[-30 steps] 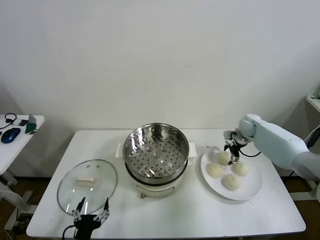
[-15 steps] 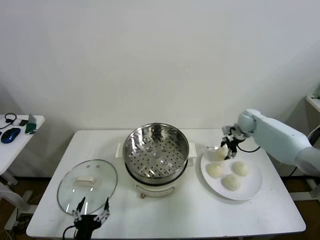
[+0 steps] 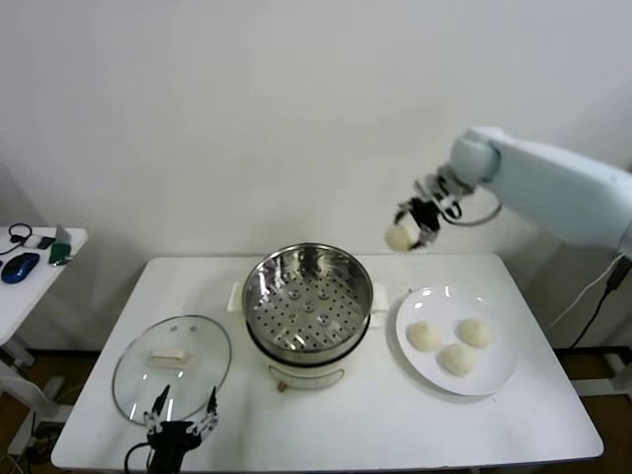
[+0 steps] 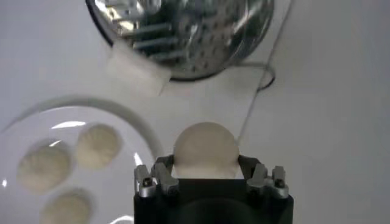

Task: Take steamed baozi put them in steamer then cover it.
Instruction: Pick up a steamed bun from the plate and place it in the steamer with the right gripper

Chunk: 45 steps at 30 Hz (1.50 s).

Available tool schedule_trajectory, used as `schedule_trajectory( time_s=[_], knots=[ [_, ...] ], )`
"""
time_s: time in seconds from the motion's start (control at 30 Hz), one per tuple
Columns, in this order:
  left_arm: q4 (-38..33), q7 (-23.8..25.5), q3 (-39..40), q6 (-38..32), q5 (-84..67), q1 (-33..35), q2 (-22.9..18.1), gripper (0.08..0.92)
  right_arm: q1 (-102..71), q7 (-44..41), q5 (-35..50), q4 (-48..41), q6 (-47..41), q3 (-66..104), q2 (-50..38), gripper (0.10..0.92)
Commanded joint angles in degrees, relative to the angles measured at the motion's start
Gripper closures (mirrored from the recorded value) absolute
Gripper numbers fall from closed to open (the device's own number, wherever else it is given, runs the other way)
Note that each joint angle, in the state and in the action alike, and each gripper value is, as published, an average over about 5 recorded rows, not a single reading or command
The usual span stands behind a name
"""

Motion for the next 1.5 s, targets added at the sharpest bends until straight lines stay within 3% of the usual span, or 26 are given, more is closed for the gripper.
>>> schedule_trajectory(
  time_s=[0.03, 0.27, 0.57, 0.97, 1.27, 1.4, 1.5],
  knots=[
    [-0.4, 0.0, -0.1, -0.3, 0.6, -0.1, 0.1, 0.177, 9.3, 1.4, 1.1, 8.0, 9.7, -5.7, 12.3, 0.313],
    [-0.5, -0.1, -0.5, -0.6, 0.8, -0.6, -0.2, 0.177, -0.2, 4.6, -11.3, 2.5, 15.9, -8.6, 17.4, 0.313],
    [0.2, -0.4, -0.3, -0.9, 0.7, -1.0, -0.4, 0.177, -13.0, 11.7, -23.6, -7.2, 16.1, -6.5, 18.8, 0.313],
    [0.4, -0.2, -0.3, -1.0, 0.8, -1.4, -0.2, 0.177, -19.1, 14.2, -27.2, -17.1, 16.9, -3.7, 22.4, 0.313],
    [0.0, -0.3, -0.3, -1.2, 0.9, -1.0, -0.3, 0.177, -16.7, 11.5, -19.3, -16.6, 18.4, -4.6, 23.3, 0.286],
    [-0.3, -0.2, -0.2, -1.1, 1.3, -0.8, -0.6, 0.177, -8.7, 7.3, -9.6, -12.4, 18.3, -6.5, 21.2, 0.217],
    [-0.3, -0.1, 0.0, -1.0, 1.8, -0.7, -0.7, 0.177, 0.0, 2.5, 2.5, -10.6, 17.4, -10.7, 19.2, 0.204]
  ],
)
